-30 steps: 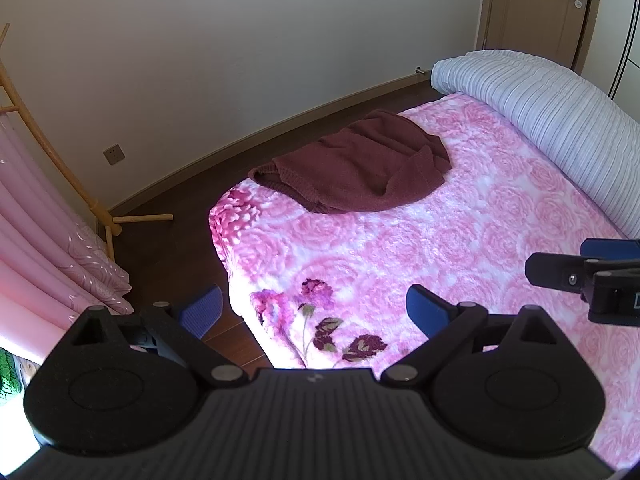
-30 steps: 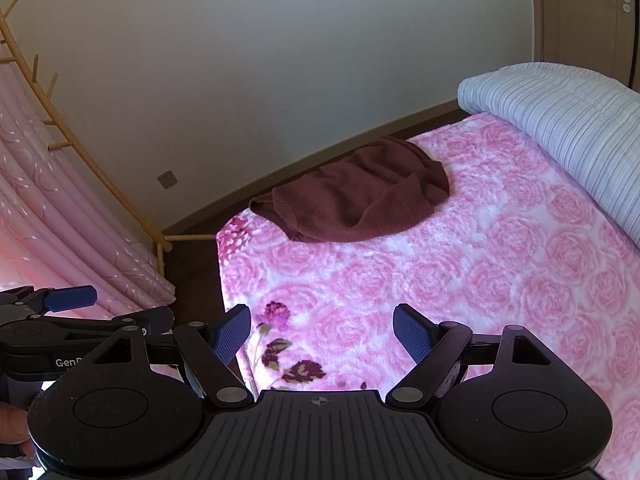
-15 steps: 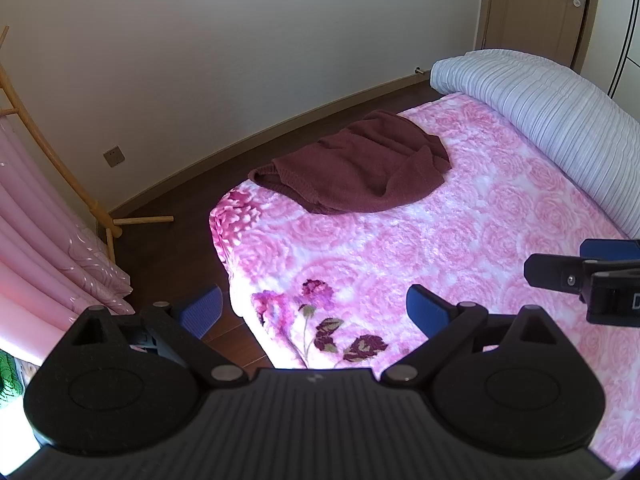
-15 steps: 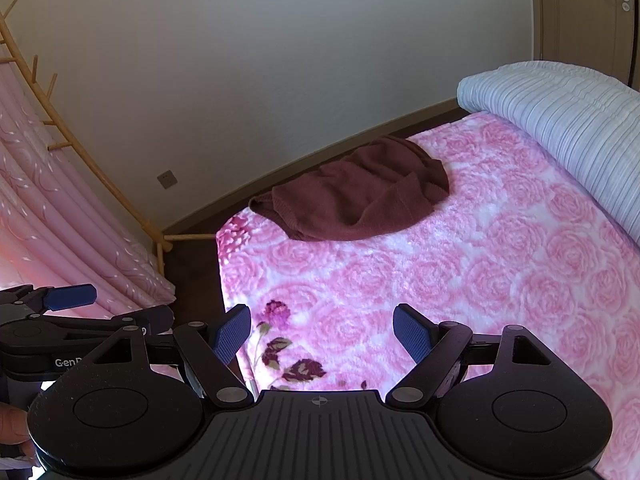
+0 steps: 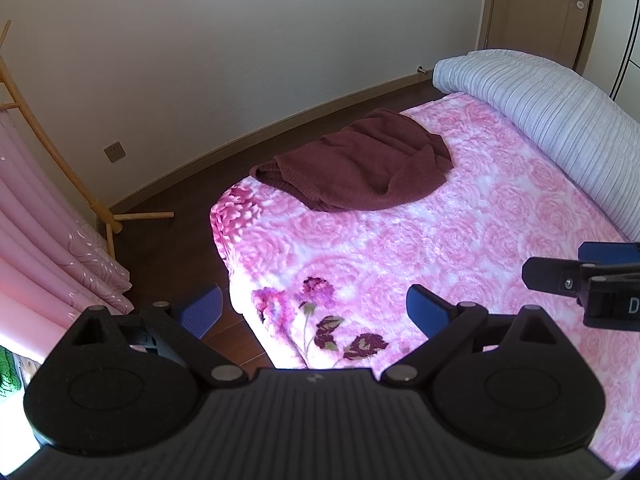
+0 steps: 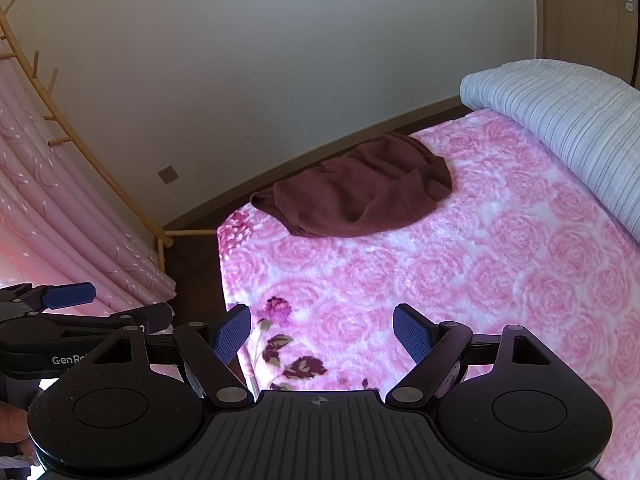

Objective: Fold clothes

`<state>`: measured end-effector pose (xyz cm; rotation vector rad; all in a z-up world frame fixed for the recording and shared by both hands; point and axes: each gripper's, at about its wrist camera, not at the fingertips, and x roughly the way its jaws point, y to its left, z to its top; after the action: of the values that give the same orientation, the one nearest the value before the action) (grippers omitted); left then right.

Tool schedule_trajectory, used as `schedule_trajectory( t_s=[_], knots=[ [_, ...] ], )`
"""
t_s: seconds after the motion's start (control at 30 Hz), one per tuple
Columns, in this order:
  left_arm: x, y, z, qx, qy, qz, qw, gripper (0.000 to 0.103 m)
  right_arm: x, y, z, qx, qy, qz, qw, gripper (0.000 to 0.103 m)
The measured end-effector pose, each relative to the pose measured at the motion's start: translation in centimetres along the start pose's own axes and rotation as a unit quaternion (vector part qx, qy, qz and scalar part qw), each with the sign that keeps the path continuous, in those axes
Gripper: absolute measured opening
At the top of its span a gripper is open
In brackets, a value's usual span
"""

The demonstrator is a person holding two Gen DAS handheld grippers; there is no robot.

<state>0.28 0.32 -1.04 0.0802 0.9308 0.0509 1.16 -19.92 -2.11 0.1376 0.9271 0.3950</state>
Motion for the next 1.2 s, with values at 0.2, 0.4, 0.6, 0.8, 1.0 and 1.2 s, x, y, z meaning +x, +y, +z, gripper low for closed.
schedule_trajectory(
  t_s=[0.2,0.4,0.6,0.8,1.0,1.2],
  knots=[
    [0.0,-0.1,0.0,0.004,0.0,-0.001,1.0,0.097,0.0,-0.2,-0.1,0.004,0.0,-0.002,1.0,0.081],
    [0.1,-0.3,-0.1,0.006,0.002,0.0,1.0,0.097,0.0,-0.4,-0.1,0.006,-0.001,-0.001,1.0,0.081],
    [0.2,-0.4,-0.2,0.003,0.005,-0.002,1.0,0.097,0.0,-0.9,-0.5,0.009,0.003,-0.002,1.0,0.081],
    [0.3,-0.4,-0.4,-0.004,0.012,-0.002,0.9999,0.096,0.1,-1.5,-0.7,0.01,0.003,0.001,1.0,0.081],
    [0.7,-0.5,-1.0,-0.009,0.02,-0.018,0.9996,0.096,0.5,-2.0,-1.3,0.003,0.011,0.001,1.0,0.081],
    [5.4,0.7,-0.2,0.032,0.023,-0.023,0.9989,0.096,3.1,-2.5,-1.1,-0.054,0.012,-0.017,0.998,0.081]
  ],
)
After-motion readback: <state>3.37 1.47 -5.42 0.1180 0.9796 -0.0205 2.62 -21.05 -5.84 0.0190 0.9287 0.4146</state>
